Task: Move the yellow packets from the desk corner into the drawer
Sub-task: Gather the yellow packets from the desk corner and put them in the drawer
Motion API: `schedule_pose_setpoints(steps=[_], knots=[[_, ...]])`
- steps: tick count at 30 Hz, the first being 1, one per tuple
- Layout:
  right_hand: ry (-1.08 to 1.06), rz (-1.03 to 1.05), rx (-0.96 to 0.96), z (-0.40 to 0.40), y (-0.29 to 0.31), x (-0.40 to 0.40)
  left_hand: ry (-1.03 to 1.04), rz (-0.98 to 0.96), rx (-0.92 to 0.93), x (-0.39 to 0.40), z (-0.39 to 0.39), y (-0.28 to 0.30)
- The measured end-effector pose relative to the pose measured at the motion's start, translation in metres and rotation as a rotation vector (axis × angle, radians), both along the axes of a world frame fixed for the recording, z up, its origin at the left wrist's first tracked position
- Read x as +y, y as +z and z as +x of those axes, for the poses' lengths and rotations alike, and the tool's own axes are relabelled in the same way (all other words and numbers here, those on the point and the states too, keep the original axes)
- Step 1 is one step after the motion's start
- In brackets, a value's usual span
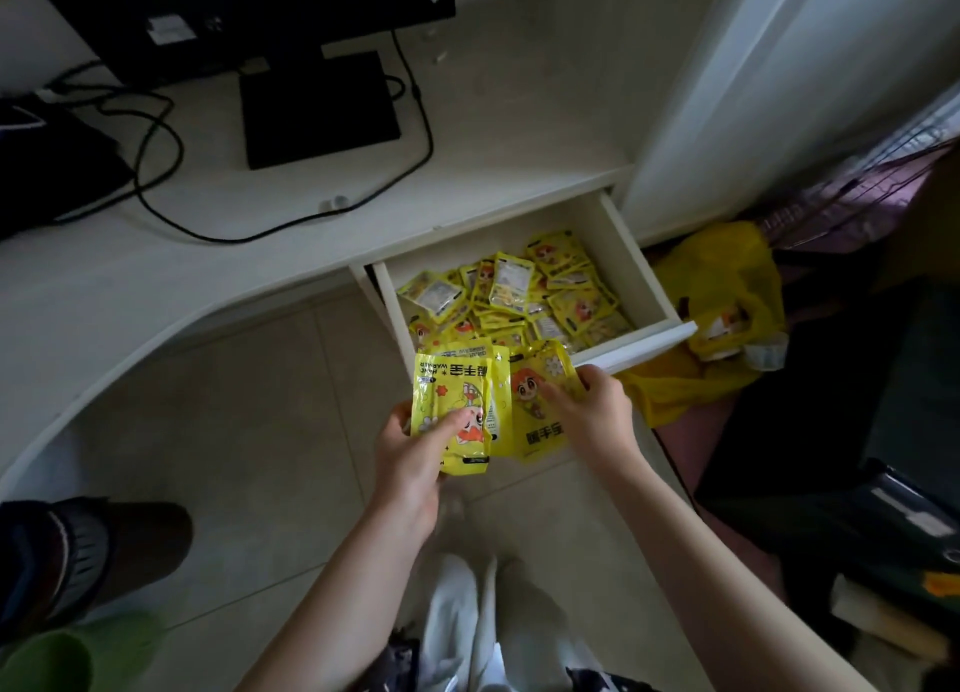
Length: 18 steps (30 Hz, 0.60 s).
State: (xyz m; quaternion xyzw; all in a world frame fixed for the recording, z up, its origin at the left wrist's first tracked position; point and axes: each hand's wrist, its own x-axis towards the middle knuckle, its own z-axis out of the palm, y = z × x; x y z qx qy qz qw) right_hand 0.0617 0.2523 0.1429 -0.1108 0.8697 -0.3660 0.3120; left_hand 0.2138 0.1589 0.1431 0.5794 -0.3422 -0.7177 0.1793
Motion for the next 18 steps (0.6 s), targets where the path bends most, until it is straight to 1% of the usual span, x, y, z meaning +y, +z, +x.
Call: schedule_pose_setpoints(steps=[4,9,15,18], knots=[[-0.005,0.014,0.011,-0.04,-0.009,-0.014,0.018,-0.006,0.013,-0.017,-0.037,-0.006],[-0.048,0.017,-0.047,-0.086,-0.024,-0.048,0.012,0.028,0.045,-0.047,-0.083,-0.018],[-0.081,0.035,-0.101,-0.138,-0.043,-0.084,0.004,0.057,-0.063,-0.083,-0.134,-0.048],[-0.091,0.042,-0.115,-0.156,-0.055,-0.102,0.029,0.113,-0.096,-0.097,-0.16,-0.063]])
